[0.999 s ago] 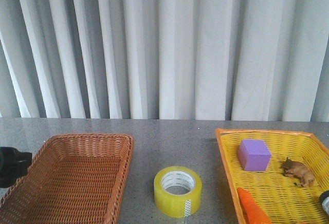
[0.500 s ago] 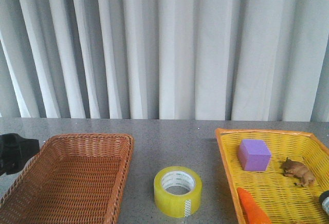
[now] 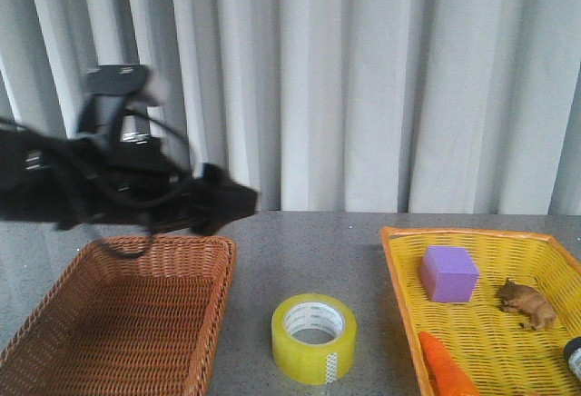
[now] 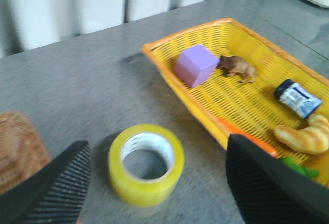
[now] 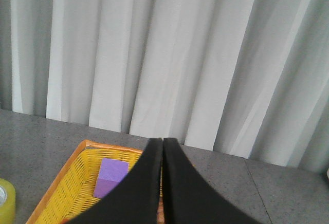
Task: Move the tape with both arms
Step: 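Reach the left gripper down and grasp the tape roll's rim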
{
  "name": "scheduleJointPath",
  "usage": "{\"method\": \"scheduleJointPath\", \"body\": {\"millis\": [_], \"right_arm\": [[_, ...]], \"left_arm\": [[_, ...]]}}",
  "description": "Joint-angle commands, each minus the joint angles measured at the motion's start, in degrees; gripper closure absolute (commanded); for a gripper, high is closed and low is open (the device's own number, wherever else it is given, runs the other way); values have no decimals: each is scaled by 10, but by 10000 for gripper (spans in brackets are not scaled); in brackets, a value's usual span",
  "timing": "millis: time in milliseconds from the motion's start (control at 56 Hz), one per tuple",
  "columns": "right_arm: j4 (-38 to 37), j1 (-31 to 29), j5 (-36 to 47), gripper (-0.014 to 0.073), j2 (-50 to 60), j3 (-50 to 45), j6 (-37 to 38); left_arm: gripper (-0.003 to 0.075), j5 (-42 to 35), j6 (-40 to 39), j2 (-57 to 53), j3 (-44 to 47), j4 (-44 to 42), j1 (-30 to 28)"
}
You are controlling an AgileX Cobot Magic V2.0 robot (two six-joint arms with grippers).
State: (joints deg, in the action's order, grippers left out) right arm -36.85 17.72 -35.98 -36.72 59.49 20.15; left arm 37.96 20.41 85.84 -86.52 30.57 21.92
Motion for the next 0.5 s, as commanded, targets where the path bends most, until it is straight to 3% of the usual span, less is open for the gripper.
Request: {"method": "scheduleJointPath", "body": {"millis": [0,250,482], "right_arm": [[-16,-1,39,599,-2,13,0],[-16,-1,39,599,-2,13,0],[-16,-1,39,599,-2,13,0]], "left_arm": [[188,-10,1,45,-85,14,28],[237,20,-18,193,-224,-96,75],[259,50,-114,276,-285,-193,81]]}}
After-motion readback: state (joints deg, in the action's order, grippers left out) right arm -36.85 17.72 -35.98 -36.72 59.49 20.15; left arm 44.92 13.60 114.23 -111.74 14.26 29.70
